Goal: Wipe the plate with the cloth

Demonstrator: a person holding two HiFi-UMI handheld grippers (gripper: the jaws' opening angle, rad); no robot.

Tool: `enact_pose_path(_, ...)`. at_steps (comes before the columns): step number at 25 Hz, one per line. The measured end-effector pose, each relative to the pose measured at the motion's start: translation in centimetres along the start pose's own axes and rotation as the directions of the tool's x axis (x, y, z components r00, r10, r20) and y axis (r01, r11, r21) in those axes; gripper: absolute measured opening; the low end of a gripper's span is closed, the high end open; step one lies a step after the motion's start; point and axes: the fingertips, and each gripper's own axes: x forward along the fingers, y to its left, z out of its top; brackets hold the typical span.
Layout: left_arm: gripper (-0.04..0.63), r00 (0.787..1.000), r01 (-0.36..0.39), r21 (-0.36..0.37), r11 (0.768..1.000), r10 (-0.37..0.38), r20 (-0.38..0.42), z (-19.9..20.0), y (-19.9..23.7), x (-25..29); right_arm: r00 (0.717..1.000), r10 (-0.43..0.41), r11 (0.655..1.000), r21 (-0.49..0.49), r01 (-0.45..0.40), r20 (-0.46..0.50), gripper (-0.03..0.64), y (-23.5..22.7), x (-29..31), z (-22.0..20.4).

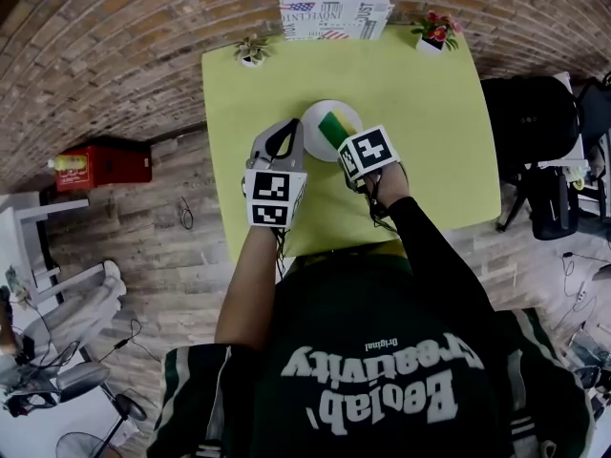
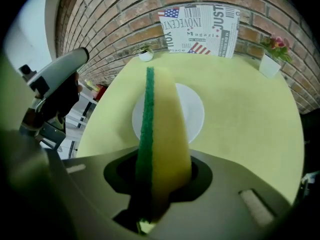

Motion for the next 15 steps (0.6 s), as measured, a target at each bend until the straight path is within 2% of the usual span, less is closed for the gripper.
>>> enact_pose_path(6,0.005,0.999,-0.045,-0.011,0.999,0.045,0.008,0.0,1.5,-1.7,0.998,0.049,0.996,-0.075,-0.052,-0.035,0.133,3.8,1.5,0.1)
enact_pose_path(15,0.005,0.997,-0.069,-0.017,0.997,0.069,0.019,-0.7,2.6,-3.4,0.998,0.043,0.998,-0.046,-0.045,-0.049,0.133,4.3,2.6,-0.4)
